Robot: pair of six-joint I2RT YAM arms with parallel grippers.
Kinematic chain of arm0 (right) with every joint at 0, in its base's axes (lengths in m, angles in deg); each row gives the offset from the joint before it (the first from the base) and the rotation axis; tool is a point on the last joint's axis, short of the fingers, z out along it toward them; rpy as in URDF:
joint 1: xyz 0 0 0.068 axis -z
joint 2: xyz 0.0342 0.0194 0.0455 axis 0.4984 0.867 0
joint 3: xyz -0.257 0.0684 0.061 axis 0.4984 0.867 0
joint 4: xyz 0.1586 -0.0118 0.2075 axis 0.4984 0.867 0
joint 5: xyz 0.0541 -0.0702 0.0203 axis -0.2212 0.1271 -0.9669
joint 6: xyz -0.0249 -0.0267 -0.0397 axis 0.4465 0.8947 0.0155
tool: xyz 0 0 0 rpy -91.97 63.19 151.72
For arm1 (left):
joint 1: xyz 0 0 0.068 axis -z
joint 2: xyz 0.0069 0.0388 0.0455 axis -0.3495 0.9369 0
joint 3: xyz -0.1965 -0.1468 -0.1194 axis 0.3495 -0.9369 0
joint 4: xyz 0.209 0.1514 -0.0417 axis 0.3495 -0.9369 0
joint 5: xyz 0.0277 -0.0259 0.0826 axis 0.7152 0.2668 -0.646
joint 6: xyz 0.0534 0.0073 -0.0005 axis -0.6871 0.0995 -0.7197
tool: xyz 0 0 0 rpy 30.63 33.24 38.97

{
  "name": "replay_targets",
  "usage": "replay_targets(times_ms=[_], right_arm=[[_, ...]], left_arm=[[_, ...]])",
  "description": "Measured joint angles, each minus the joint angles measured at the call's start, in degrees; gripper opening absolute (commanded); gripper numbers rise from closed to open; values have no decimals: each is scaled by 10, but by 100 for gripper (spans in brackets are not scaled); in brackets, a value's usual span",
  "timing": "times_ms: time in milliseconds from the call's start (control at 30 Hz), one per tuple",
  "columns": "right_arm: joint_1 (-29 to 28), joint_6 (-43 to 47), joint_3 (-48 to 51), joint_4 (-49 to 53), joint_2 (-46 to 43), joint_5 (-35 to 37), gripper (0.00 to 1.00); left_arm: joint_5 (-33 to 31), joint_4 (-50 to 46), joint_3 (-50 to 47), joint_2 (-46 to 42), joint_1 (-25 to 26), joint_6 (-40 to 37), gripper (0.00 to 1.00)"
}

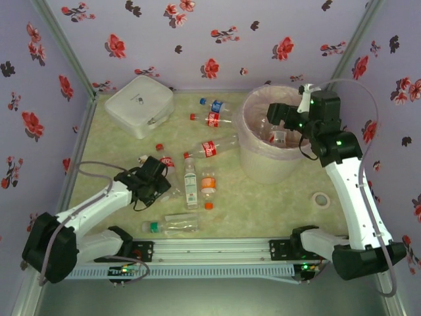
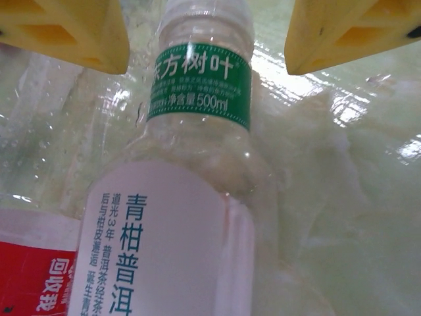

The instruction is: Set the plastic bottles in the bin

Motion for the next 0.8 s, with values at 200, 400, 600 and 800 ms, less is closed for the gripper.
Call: replay_targets(times_ms=[200,400,600,800], right_arm=[[0,-11,0,-8,-3,-2,96],[0,-14,0,-12,-1,-5,96],[0,-14,2,-12,-1,-7,98],[0,-29,2,-16,9,-7,100]], left_arm=[[0,36,-17,31,0,4,52],[0,56,-23,36,0,9,41],[-1,50,-23,27,0,9,36],[-25,-13,10,-9,2,-16,35]])
